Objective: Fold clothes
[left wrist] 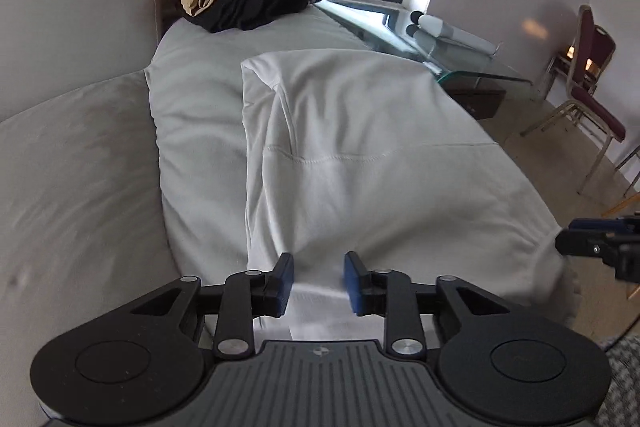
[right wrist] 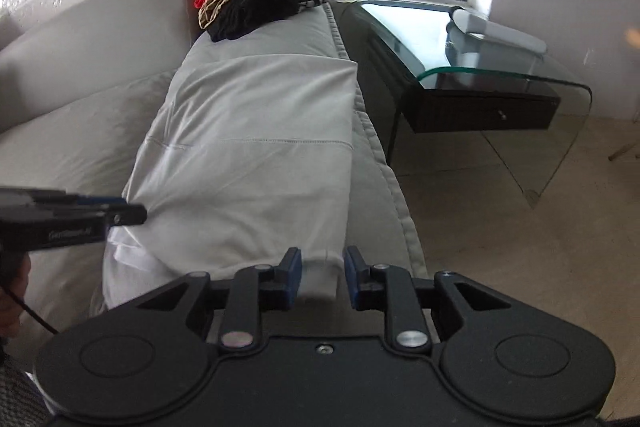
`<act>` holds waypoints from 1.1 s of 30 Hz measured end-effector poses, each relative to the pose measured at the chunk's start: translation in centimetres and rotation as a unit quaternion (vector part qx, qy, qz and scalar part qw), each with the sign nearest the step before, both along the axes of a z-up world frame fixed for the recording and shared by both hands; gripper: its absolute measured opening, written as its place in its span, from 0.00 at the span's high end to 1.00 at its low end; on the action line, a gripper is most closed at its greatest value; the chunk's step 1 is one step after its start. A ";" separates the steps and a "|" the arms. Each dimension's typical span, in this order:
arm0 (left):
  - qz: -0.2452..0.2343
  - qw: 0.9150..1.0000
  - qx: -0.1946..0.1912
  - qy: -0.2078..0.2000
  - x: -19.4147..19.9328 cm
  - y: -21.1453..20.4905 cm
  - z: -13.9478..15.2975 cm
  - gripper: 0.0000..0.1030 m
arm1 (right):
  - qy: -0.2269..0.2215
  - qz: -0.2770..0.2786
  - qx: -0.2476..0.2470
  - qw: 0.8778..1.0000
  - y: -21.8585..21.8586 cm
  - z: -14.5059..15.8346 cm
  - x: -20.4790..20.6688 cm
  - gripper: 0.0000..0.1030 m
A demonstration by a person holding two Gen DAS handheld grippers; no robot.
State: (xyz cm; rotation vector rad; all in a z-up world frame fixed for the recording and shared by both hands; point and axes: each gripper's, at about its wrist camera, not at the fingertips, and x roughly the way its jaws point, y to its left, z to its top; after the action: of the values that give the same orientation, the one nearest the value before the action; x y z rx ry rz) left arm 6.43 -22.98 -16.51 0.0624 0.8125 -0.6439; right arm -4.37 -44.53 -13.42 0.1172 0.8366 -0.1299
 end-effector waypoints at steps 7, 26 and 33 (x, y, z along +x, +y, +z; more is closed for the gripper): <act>-0.011 1.000 -0.001 -0.003 -0.7 -3.1 1.1 0.71 | -0.013 0.009 0.018 1.000 2.1 -0.1 1.3 0.79; 0.033 0.998 0.040 0.032 -7.5 1.4 7.4 0.35 | 0.013 -0.012 0.122 0.992 4.7 6.2 -4.2 0.49; 0.048 0.999 0.004 -0.002 -9.6 3.2 12.2 0.13 | -0.007 -0.012 0.101 0.995 5.5 12.0 -6.2 0.25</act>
State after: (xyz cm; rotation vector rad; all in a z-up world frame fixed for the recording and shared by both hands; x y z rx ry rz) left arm -3.15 -19.82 -4.32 0.0309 0.8094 -0.5505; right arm -10.54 -39.07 -1.43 0.3186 0.8332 -0.0667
